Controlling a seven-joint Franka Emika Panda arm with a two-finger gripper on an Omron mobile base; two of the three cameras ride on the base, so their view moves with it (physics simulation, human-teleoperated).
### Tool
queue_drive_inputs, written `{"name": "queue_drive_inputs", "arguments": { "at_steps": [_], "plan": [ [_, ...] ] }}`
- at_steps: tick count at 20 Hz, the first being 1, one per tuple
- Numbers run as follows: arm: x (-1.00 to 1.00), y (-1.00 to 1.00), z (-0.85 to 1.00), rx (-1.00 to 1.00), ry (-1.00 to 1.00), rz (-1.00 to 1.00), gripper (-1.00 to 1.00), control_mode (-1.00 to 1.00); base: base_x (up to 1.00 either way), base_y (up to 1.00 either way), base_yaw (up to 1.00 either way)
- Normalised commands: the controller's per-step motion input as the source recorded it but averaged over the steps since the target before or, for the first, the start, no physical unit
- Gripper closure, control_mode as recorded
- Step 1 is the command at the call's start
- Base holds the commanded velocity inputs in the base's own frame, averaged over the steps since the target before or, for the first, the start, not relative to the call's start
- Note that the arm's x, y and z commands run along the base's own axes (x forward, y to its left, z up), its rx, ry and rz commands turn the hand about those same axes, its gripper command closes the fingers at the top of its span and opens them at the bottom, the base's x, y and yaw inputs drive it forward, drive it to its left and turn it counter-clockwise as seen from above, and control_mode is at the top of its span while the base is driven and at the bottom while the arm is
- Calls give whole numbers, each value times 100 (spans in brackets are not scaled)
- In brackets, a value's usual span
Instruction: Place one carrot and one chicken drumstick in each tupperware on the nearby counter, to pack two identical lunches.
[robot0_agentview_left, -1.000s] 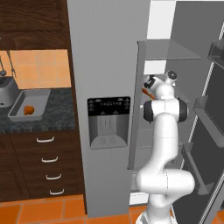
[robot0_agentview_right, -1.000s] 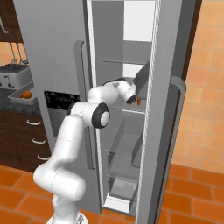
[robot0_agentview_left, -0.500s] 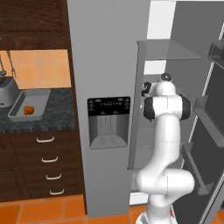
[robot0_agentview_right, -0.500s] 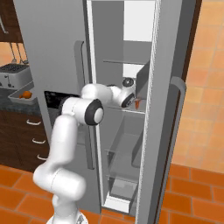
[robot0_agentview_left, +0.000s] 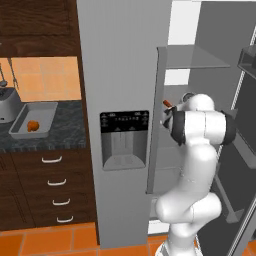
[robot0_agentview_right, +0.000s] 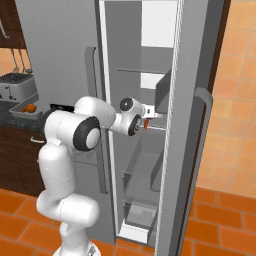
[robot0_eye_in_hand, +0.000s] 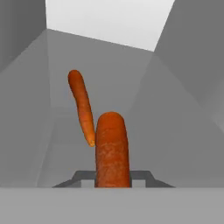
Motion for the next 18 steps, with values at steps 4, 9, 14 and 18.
{"name": "queue_drive_inputs", "arguments": {
  "at_steps": [4,9,14,18],
  "plan": [
    [-100,-12,100,8,27,6,100,-100,0,0,0],
    [-100,-5,81,7,27,2,100,-100,0,0,0],
    [-100,0,16,24,11,0,100,-100,0,0,0],
    [-95,22,73,9,16,15,100,-100,0,0,0]
  ]
}}
